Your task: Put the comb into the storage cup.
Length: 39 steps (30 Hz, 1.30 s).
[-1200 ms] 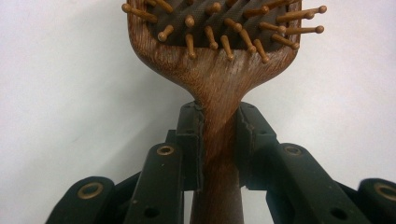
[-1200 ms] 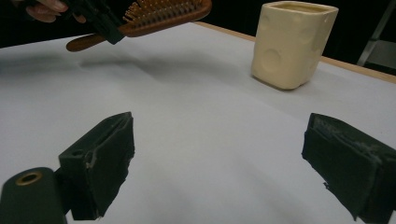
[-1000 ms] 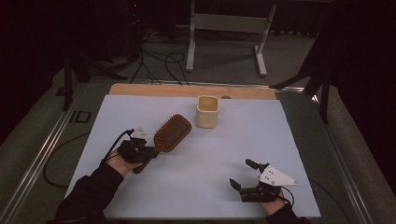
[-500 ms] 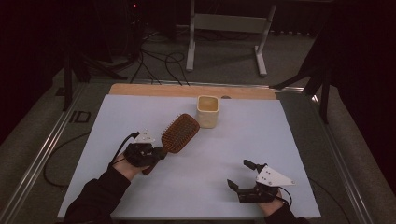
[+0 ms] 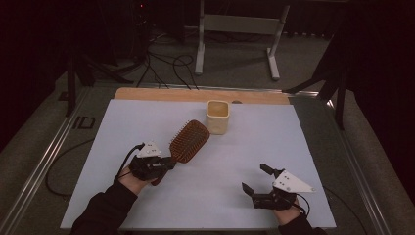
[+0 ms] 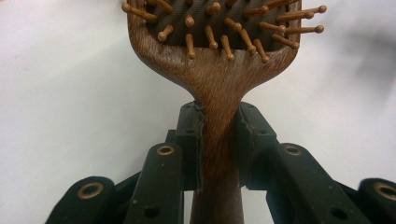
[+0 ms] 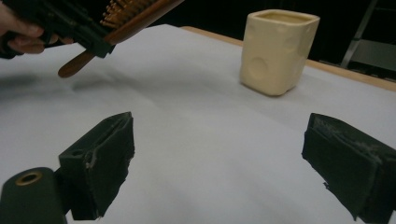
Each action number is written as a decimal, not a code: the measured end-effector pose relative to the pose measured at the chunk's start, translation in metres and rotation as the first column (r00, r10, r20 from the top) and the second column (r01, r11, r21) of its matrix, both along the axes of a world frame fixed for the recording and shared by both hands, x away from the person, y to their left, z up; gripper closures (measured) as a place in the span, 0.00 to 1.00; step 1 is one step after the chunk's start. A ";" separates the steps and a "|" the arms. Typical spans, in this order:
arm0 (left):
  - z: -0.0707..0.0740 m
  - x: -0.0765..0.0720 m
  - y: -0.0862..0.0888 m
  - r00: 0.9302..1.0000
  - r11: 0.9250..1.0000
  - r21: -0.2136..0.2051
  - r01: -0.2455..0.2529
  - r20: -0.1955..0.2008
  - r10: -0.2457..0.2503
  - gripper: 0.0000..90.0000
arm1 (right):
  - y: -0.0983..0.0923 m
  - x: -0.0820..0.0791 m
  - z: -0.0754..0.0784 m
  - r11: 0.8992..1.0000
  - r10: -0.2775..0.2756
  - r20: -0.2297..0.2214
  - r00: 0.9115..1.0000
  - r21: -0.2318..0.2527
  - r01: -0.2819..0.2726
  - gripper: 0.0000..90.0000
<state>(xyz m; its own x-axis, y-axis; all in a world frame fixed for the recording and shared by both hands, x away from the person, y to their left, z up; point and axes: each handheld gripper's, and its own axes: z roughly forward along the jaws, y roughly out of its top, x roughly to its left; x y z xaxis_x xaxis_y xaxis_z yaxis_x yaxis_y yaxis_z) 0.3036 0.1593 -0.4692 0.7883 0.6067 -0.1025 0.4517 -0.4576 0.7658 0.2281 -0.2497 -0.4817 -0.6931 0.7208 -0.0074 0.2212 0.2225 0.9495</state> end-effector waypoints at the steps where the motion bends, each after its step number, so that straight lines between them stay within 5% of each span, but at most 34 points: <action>1: 0.000 0.000 0.000 1.000 1.000 0.000 0.000 0.000 0.000 0.82 | 0.000 0.000 0.000 1.000 0.000 0.000 1.000 0.000 0.000 0.10; 11: -0.008 -0.008 -0.004 1.000 1.000 -0.023 0.018 0.016 -0.018 0.82 | 0.006 0.003 0.032 1.000 0.006 -0.012 1.000 0.008 -0.006 0.10; 20: -0.005 -0.011 -0.006 0.999 0.998 -0.051 0.024 0.037 -0.022 0.82 | 0.021 0.012 0.072 0.996 0.063 -0.025 0.998 0.066 -0.061 0.10; 28: -0.005 -0.012 -0.003 0.998 0.996 -0.085 0.036 0.045 -0.033 0.82 | 0.035 0.030 0.089 0.993 0.077 -0.055 0.995 0.092 -0.072 0.10; 39: -0.003 -0.014 -0.001 0.997 0.993 -0.106 0.045 0.070 -0.037 0.82 | 0.058 0.052 0.103 0.990 0.094 -0.035 0.995 0.105 -0.090 0.10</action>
